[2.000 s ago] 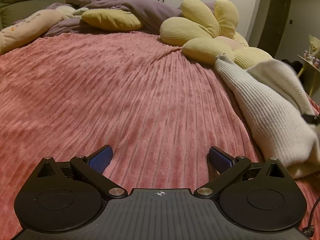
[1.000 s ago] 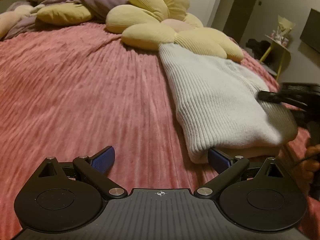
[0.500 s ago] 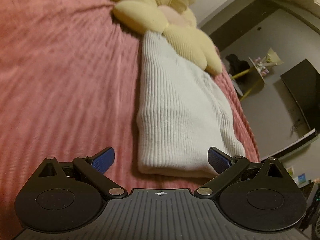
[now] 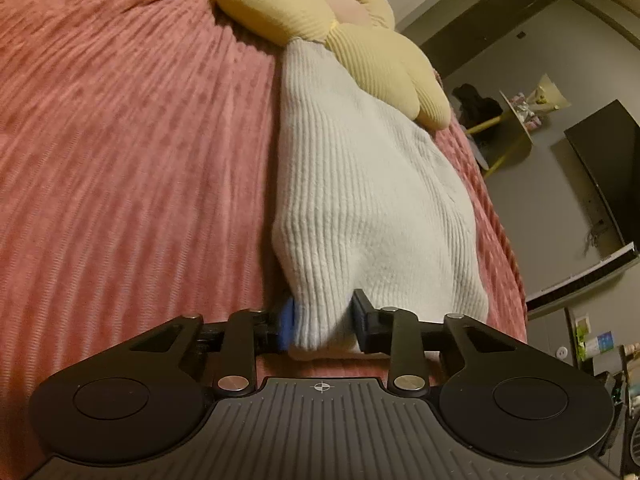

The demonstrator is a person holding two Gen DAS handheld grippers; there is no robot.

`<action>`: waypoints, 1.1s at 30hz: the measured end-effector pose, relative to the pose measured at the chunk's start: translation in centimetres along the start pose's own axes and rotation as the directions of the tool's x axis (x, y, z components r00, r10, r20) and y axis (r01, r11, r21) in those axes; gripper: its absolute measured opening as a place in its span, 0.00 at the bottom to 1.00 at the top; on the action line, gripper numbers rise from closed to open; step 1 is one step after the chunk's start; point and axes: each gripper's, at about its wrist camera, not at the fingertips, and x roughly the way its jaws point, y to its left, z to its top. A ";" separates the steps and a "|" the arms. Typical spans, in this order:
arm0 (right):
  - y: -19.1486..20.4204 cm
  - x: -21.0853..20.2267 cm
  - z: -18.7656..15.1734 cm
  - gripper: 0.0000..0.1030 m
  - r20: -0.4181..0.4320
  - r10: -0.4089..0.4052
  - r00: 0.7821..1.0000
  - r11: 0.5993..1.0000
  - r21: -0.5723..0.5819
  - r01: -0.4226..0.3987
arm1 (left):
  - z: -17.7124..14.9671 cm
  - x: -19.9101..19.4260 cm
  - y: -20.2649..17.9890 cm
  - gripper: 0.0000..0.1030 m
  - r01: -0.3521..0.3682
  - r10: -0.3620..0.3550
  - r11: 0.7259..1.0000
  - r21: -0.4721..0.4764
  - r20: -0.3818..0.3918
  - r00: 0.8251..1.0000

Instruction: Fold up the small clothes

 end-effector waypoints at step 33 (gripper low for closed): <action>5.7 4.9 2.2 0.44 0.039 -0.281 0.959 0.822 -0.505 0.262 | 1.7 3.0 -1.6 0.60 -0.138 0.140 0.981 0.136 -0.005 0.990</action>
